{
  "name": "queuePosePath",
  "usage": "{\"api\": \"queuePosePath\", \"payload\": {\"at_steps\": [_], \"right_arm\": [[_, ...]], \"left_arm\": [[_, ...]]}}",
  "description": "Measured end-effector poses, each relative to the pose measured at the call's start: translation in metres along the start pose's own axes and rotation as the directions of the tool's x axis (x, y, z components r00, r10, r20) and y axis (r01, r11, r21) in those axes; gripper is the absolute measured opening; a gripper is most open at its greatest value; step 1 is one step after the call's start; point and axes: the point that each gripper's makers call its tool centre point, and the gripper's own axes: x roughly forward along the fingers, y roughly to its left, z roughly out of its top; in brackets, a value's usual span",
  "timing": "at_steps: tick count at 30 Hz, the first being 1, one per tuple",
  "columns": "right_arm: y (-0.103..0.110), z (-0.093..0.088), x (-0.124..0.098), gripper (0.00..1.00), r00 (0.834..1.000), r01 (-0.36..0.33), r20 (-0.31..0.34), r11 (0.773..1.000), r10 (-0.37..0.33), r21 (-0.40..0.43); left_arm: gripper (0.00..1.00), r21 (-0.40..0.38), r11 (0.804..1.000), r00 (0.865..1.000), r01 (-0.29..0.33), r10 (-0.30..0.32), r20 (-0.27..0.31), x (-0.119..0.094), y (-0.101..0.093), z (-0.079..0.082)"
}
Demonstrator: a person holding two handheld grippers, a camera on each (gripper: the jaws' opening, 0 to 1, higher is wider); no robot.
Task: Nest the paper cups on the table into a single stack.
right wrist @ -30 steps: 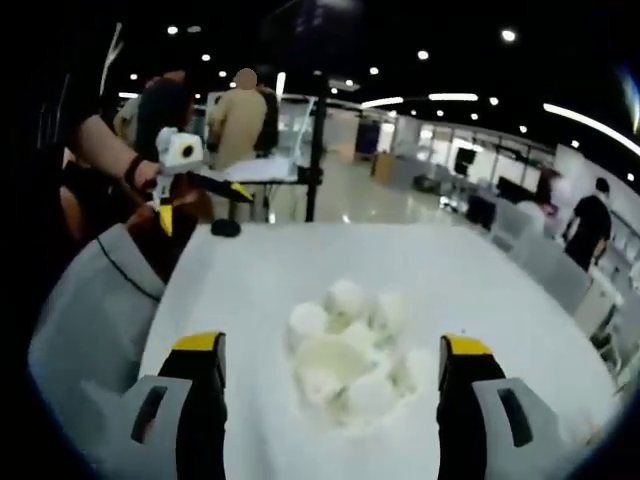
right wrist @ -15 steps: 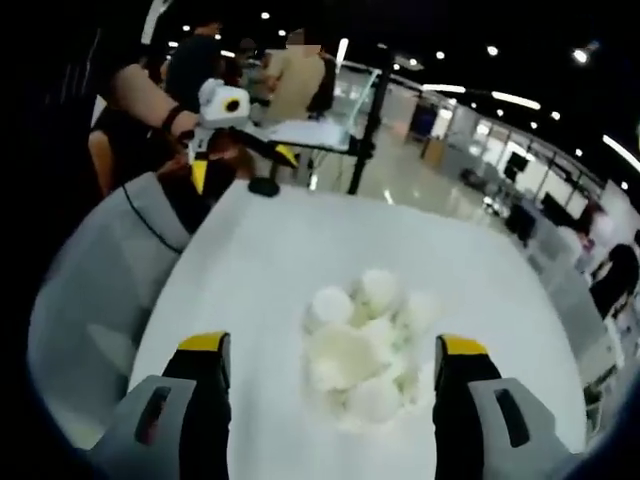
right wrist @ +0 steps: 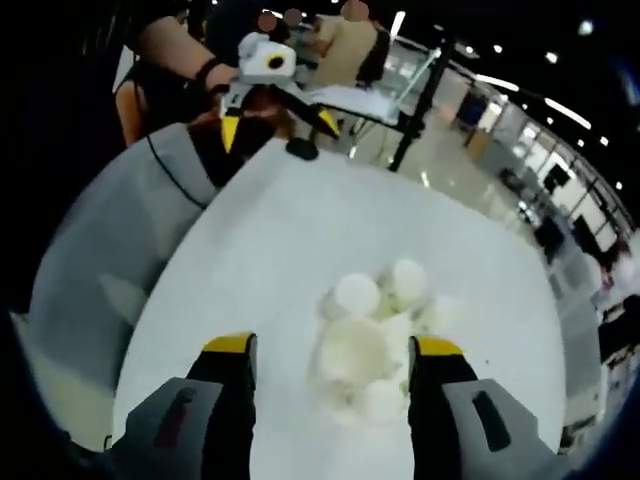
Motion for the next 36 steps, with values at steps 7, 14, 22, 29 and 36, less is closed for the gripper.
{"api": "queuePosePath", "payload": {"at_steps": [7,14,22,29,36], "right_arm": [[0.001,-0.008,0.008,0.46,0.999,-0.015,-0.048,1.0,0.015,0.003],[0.002,-0.013,0.018,0.48,0.997,-0.041,-0.066,0.999,0.041,0.003],[-0.002,-0.013,0.029,0.49,0.996,-0.048,-0.072,0.999,0.048,0.008],[0.001,-0.017,0.039,0.5,0.993,-0.075,-0.091,0.997,0.074,-0.011],[0.003,-0.021,0.047,0.42,0.988,-0.101,-0.119,0.994,0.097,-0.035]], "left_arm": [[1.0,-0.012,1.0,1.0,-0.016,0.016,0.02,-0.002,0.004,0.003],[1.0,-0.02,1.0,1.0,-0.017,0.018,0.011,-0.003,0.004,0.0],[1.0,-0.008,1.0,1.0,-0.005,0.005,-0.009,-0.003,0.002,-0.005],[1.0,-0.016,1.0,1.0,-0.022,0.022,0.005,-0.004,0.009,-0.004],[1.0,-0.022,0.999,1.0,-0.03,0.03,0.001,-0.005,0.011,-0.009]]}}
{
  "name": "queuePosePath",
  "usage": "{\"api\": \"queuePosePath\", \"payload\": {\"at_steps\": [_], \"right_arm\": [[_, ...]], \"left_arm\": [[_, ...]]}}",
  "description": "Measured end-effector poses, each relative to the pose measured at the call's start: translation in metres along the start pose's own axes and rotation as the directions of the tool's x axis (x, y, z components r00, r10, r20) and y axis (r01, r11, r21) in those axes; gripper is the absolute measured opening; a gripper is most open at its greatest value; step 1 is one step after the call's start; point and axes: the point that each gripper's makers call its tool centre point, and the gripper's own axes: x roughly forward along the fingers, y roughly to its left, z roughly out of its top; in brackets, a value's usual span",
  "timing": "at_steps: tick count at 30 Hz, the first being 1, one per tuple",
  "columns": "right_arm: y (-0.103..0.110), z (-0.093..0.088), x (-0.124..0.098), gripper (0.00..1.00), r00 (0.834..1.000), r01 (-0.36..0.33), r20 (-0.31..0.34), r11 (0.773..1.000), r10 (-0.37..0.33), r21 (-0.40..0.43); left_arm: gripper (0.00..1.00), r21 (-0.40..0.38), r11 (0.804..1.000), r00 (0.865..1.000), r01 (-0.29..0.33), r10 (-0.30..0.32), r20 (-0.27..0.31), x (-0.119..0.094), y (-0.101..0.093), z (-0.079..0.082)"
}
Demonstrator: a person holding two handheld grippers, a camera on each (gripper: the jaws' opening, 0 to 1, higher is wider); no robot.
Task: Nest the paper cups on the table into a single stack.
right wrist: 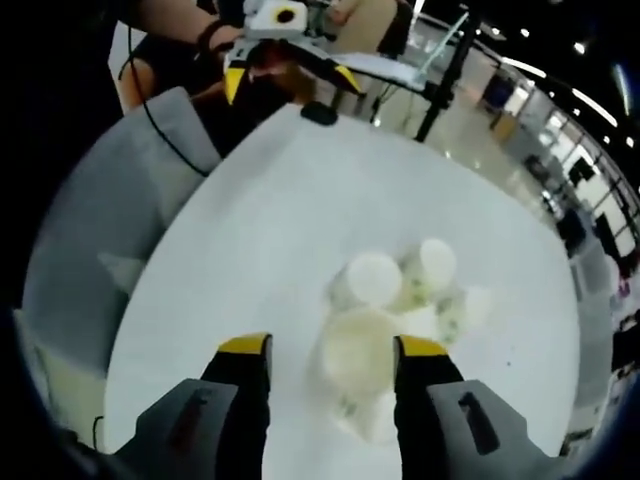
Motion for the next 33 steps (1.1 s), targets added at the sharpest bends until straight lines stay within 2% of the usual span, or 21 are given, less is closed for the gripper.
{"api": "queuePosePath", "payload": {"at_steps": [5,10,18,33], "right_arm": [[0.002,-0.003,0.008,0.38,0.999,-0.034,-0.02,0.999,0.034,0.01],[0.007,-0.008,0.014,0.27,0.997,-0.069,-0.044,0.998,0.069,0.006],[0.007,-0.017,0.018,0.18,0.994,-0.085,-0.071,0.996,0.085,0.005],[0.011,-0.02,0.026,0.01,0.987,-0.132,-0.096,0.991,0.131,-0.003]], "left_arm": [[1.0,-0.001,1.0,1.0,0.006,-0.006,-0.004,-0.001,-0.002,-0.002],[1.0,-0.004,1.0,1.0,0.003,-0.003,-0.012,-0.002,-0.001,-0.004],[1.0,-0.003,1.0,1.0,-0.015,0.015,-0.005,-0.004,0.001,-0.001],[1.0,-0.007,1.0,1.0,-0.016,0.016,-0.027,-0.007,0.003,-0.005]]}}
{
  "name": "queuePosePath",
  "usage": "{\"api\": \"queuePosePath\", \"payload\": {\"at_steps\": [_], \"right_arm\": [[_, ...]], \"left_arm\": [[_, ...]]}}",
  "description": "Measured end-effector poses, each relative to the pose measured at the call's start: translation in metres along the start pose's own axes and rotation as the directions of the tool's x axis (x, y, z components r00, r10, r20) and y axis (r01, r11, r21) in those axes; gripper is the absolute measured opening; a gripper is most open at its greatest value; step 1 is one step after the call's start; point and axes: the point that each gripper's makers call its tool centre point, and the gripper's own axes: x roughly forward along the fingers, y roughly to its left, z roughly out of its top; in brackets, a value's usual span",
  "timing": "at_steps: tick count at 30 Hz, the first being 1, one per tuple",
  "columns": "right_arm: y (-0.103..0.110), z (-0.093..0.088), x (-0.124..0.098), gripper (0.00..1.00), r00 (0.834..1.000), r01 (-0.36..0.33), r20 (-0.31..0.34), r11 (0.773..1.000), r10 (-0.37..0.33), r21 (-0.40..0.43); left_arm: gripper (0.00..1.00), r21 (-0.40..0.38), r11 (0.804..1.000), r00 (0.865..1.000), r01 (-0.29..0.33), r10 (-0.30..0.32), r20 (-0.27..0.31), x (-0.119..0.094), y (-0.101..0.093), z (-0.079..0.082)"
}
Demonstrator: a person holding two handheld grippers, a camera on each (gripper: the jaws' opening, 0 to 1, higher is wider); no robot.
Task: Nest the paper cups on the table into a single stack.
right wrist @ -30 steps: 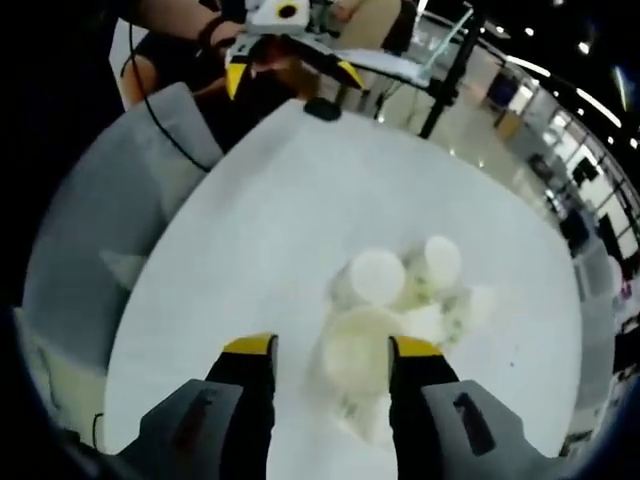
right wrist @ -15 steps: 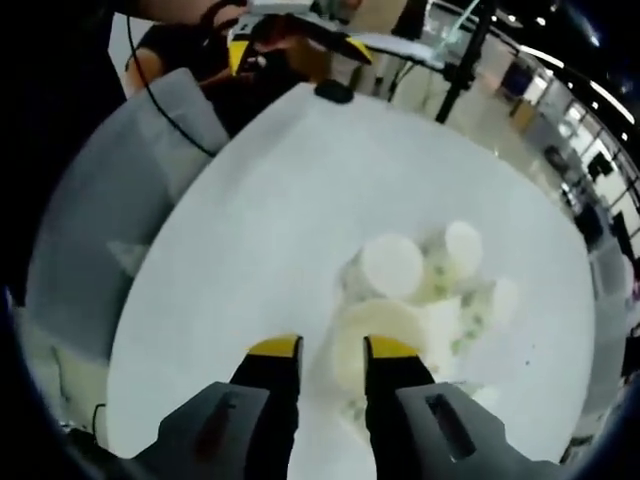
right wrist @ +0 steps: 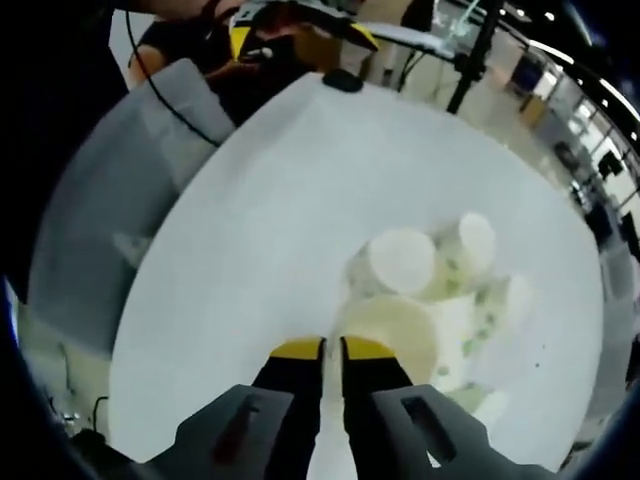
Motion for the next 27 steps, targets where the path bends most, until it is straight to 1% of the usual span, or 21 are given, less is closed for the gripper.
{"api": "queuePosePath", "payload": {"at_steps": [3,6,10,20,23,27], "right_arm": [[-0.0004,0.0003,0.0008,0.0,1.0,-0.001,-0.004,1.0,0.001,-0.001],[-0.0011,0.0007,0.001,0.0,1.0,0.002,-0.003,1.0,-0.002,0.002],[-0.0008,0.0003,0.0008,0.0,1.0,0.001,-0.003,1.0,-0.001,-0.001],[-0.0013,0.003,-0.003,0.0,1.0,0.012,0.002,1.0,-0.012,-0.005],[0.0004,0.0039,-0.0043,0.0,1.0,0.013,0.0,1.0,-0.013,-0.004],[0.002,0.0051,-0.0063,0.0,1.0,0.017,-0.002,1.0,-0.017,-0.008]], "left_arm": [[1.0,0.002,1.0,1.0,0.001,-0.001,-0.003,-0.0002,-0.0002,-0.0001],[1.0,0.001,1.0,1.0,0.0,0.0,0.011,-0.0006,-0.0001,0.0023],[1.0,0.0,1.0,1.0,0.001,-0.001,0.001,0.0,0.0004,0.0005],[1.0,0.006,1.0,1.0,0.006,-0.006,0.004,0.0009,-0.0017,0.0019],[1.0,-0.001,1.0,1.0,-0.003,0.003,0.019,0.0002,0.0,0.0054],[1.0,0.005,1.0,1.0,0.003,-0.003,0.015,0.0006,-0.0012,0.0065]]}}
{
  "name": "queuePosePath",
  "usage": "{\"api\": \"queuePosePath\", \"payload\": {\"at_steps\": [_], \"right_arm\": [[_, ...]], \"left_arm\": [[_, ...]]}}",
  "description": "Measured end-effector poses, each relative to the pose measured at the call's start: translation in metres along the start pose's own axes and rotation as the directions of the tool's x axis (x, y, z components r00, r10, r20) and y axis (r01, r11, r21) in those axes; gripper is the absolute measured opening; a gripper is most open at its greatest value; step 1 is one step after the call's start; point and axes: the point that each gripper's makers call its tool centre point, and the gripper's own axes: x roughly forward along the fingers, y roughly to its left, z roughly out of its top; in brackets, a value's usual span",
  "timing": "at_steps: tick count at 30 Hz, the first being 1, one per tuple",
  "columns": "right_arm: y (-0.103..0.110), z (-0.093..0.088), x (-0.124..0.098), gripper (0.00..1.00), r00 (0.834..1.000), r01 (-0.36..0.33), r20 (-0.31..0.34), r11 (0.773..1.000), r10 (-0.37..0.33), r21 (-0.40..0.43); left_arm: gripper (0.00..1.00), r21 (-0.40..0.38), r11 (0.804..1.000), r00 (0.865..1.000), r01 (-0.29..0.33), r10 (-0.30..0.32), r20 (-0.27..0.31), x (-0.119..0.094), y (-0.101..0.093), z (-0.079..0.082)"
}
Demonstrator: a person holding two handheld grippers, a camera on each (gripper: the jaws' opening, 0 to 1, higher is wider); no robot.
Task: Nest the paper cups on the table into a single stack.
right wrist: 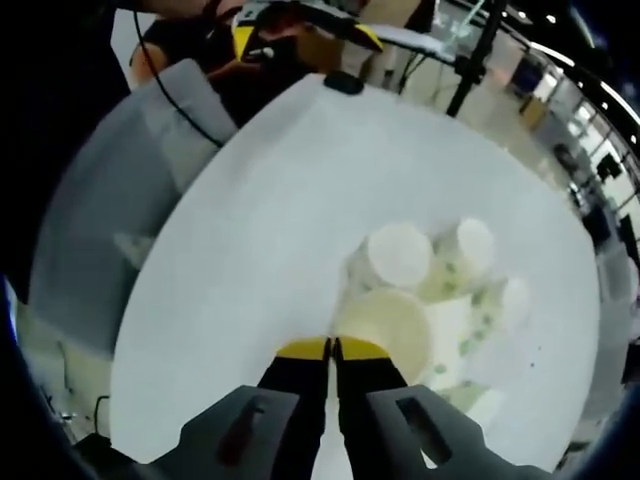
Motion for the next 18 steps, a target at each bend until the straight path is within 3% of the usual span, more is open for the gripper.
{"api": "queuePosePath", "payload": {"at_steps": [18], "right_arm": [[0.017,0.022,-0.022,0.0,0.999,0.037,0.022,0.999,-0.037,-0.013]], "left_arm": [[1.0,0.006,1.0,1.0,0.02,-0.02,0.0,-0.001,-0.007,0.001]]}}
